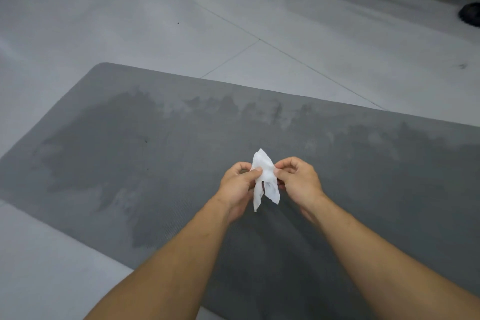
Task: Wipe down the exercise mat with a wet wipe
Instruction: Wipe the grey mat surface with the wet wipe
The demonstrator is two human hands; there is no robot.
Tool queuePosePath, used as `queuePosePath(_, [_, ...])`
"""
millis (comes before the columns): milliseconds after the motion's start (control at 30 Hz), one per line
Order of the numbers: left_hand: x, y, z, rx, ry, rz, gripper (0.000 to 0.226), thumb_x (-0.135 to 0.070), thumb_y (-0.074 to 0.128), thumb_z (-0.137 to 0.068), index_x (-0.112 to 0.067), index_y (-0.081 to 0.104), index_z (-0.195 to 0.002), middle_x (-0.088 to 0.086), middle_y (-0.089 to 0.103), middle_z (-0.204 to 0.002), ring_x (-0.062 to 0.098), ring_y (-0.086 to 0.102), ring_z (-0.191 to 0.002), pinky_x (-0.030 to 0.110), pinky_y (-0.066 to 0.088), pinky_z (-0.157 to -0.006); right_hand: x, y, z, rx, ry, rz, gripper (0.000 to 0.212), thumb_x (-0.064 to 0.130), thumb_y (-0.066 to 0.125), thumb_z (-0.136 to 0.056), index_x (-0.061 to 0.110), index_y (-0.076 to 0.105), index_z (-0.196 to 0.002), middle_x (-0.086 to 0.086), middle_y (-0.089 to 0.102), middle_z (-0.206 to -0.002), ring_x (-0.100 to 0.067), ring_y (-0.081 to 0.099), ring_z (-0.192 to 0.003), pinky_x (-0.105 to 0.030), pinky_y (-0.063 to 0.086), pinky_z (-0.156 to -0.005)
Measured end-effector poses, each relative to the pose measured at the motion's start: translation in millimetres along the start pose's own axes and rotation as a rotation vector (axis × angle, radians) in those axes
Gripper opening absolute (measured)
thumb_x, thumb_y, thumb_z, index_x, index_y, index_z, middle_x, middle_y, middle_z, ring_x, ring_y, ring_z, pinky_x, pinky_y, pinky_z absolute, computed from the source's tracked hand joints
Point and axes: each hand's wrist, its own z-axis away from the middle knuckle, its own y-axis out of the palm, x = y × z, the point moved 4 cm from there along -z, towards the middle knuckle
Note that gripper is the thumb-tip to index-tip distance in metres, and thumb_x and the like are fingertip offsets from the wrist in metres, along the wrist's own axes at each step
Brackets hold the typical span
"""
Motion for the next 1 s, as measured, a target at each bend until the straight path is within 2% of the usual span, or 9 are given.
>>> queuePosePath(133, [-4, 0, -2, -0.038, 0.033, -0.058, 0.022, 0.0, 0.074, -0.089, -0.008, 0.059, -0.103, 0.007, 0.075, -0.083, 0.021, 0.068, -0.068, 0.033, 0.054, -0.062, 3, -1, 1, -0.023, -0.014, 0.032, 0.017, 0.001, 0.063, -0.094, 0.016, 0.07, -0.089, -0.004, 0.073, -0.084, -0.016, 0.067, -0.072, -0.032, 0.054, -0.071])
queuePosePath(233, [-6, 1, -5, -0.025, 0.049, -0.069, 0.032, 0.001, 0.077, -0.086, -0.004, 0.065, -0.115, 0.015, 0.077, -0.102, 0.025, 0.074, -0.084, 0.038, 0.061, -0.079, 5, -4, 1, -0.077, -0.047, 0.05, 0.026, -0.001, 0.058, -0.094, 0.021, 0.07, -0.089, 0.0, 0.072, -0.082, -0.013, 0.066, -0.072, -0.026, 0.052, -0.066])
queuePosePath(300, [-7, 2, -6, -0.007, 0.042, -0.101, 0.032, -0.002, 0.078, -0.087, -0.002, 0.068, -0.117, 0.017, 0.076, -0.104, 0.025, 0.072, -0.082, 0.036, 0.06, -0.077, 7, -6, 2, -0.109, -0.063, 0.048, 0.024, 0.0, 0.057, -0.095, 0.021, 0.069, -0.089, 0.0, 0.07, -0.083, -0.015, 0.064, -0.073, -0.028, 0.052, -0.066])
queuePosePath(367, [-8, 5, -7, 0.016, 0.032, -0.156, 0.023, -0.004, 0.077, -0.087, -0.001, 0.07, -0.109, 0.015, 0.075, -0.096, 0.021, 0.069, -0.076, 0.03, 0.057, -0.068, 8, -7, 2, -0.12, -0.06, 0.023, 0.023, 0.002, 0.056, -0.095, 0.019, 0.068, -0.087, -0.001, 0.069, -0.082, -0.016, 0.063, -0.074, -0.029, 0.05, -0.066])
queuePosePath(467, [-17, 14, -8, 0.066, 0.042, -0.2, 0.014, -0.002, 0.077, -0.087, -0.007, 0.065, -0.09, 0.012, 0.073, -0.09, 0.023, 0.071, -0.082, 0.035, 0.06, -0.08, 13, -7, 3, -0.096, -0.064, 0.016, 0.02, 0.006, 0.06, -0.093, 0.019, 0.069, -0.082, 0.003, 0.071, -0.081, -0.013, 0.063, -0.076, -0.027, 0.049, -0.069])
queuePosePath(533, [-35, 21, -10, 0.105, 0.07, -0.279, 0.018, -0.001, 0.076, -0.088, -0.009, 0.061, -0.084, 0.011, 0.073, -0.086, 0.022, 0.075, -0.081, 0.031, 0.061, -0.075, 22, -6, 4, -0.054, -0.096, 0.0, 0.016, 0.013, 0.065, -0.095, 0.02, 0.072, -0.082, 0.006, 0.074, -0.082, -0.008, 0.065, -0.078, -0.02, 0.05, -0.07])
queuePosePath(700, [-99, 31, -7, 0.155, 0.172, -0.386, 0.007, -0.01, 0.071, -0.095, -0.006, 0.066, -0.095, 0.013, 0.075, -0.093, 0.02, 0.075, -0.083, 0.029, 0.062, -0.076, 57, -3, 4, 0.06, -0.149, -0.176, 0.008, 0.02, 0.069, -0.097, 0.018, 0.075, -0.099, 0.002, 0.079, -0.096, -0.008, 0.073, -0.089, -0.018, 0.055, -0.073])
queuePosePath(833, [-130, 36, 0, 0.167, 0.21, -0.394, 0.02, -0.018, 0.067, -0.099, -0.001, 0.074, -0.11, 0.012, 0.078, -0.105, 0.022, 0.076, -0.093, 0.023, 0.059, -0.075, 90, 2, 1, 0.088, -0.177, -0.222, 0.012, 0.016, 0.076, -0.09, 0.022, 0.073, -0.1, 0.0, 0.078, -0.096, -0.012, 0.074, -0.087, -0.027, 0.057, -0.077])
queuePosePath(1000, [-154, 36, 17, 0.26, 0.196, -0.528, 0.023, -0.009, 0.066, -0.099, -0.001, 0.07, -0.121, 0.012, 0.076, -0.116, 0.022, 0.074, -0.108, 0.028, 0.059, -0.092, 108, 3, -1, 0.031, -0.184, -0.17, 0.006, 0.015, 0.073, -0.088, 0.02, 0.072, -0.091, 0.004, 0.073, -0.08, -0.007, 0.065, -0.068, -0.017, 0.049, -0.055])
